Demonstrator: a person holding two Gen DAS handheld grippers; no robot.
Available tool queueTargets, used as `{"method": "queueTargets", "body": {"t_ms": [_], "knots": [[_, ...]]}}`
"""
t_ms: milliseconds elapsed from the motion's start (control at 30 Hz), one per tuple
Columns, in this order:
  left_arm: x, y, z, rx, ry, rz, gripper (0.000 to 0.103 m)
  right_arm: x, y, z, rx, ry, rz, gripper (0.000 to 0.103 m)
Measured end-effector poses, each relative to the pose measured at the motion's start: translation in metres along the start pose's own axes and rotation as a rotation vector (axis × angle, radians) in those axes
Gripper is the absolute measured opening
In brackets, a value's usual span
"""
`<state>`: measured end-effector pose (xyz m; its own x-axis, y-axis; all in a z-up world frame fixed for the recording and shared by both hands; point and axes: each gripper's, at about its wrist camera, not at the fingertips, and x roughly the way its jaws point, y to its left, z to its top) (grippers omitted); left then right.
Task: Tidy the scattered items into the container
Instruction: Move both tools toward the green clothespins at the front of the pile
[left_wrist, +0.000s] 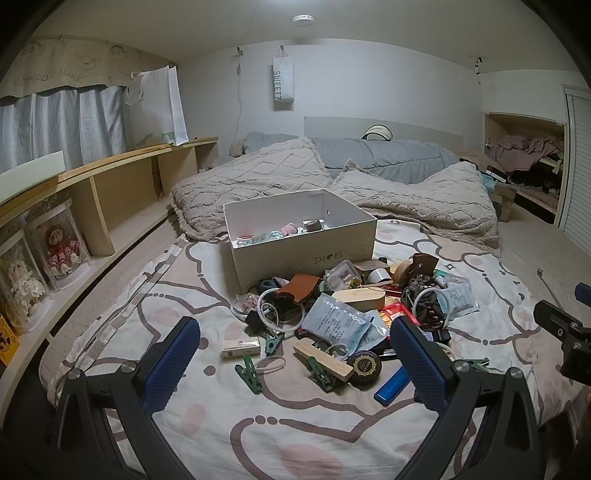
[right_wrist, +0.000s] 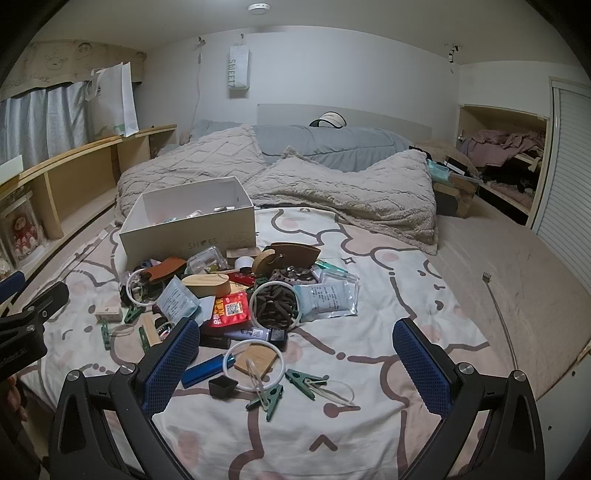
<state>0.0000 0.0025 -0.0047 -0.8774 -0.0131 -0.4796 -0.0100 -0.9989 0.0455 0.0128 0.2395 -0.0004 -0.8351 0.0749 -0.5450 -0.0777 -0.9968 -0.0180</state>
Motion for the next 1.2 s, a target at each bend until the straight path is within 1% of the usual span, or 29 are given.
{"method": "queueTargets", "body": {"t_ms": [367,567,833,1200], "knots": [[0.001,0.001,-0.001,0.005,0.006,0.006,0.103,0.001,0.001,-0.001,-0.002,0.004,0.002,0.103],[0.007,0.005,-0.004,0.001,0.02,0.005,0.103,0.007,0.003,-0.004,-0.011,0.023,0.006,0.103],[0.02,0.007,-0.014,-0.015,0.065,-0.01,0.103,0.018,0.009,-0.014,-0.015,0.053,0.034,0.103],[0.039,0.011,-0.035,-0.013,0.125,-0.012,0.103,0.037,0.011,-0.034,-0.023,0.112,0.043,0.103]]}}
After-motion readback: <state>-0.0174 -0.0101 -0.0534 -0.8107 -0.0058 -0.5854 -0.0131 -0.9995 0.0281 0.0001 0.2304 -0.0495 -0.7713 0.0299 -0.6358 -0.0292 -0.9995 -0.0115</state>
